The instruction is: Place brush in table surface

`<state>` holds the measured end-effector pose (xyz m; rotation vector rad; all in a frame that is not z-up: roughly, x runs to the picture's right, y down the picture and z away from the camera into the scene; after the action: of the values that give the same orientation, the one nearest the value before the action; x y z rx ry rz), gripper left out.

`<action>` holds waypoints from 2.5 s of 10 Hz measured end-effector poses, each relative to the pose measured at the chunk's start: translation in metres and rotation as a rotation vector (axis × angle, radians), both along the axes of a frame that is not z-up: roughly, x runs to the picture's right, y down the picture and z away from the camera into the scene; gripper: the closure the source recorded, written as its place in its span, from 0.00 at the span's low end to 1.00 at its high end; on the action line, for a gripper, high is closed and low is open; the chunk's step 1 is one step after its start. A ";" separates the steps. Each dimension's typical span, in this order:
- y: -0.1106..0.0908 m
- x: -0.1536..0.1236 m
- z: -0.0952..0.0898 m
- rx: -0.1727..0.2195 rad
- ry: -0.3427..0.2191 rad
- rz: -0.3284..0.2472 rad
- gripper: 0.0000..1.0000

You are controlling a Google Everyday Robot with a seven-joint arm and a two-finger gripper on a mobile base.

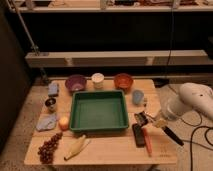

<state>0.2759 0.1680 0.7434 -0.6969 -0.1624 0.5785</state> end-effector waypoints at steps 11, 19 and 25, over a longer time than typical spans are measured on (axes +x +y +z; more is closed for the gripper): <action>0.039 0.023 0.007 -0.072 0.179 0.113 0.66; 0.057 0.042 0.021 -0.085 0.285 0.232 0.66; 0.051 0.065 0.028 -0.085 0.318 0.353 0.66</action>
<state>0.3412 0.2190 0.7715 -0.6525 0.0386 1.0304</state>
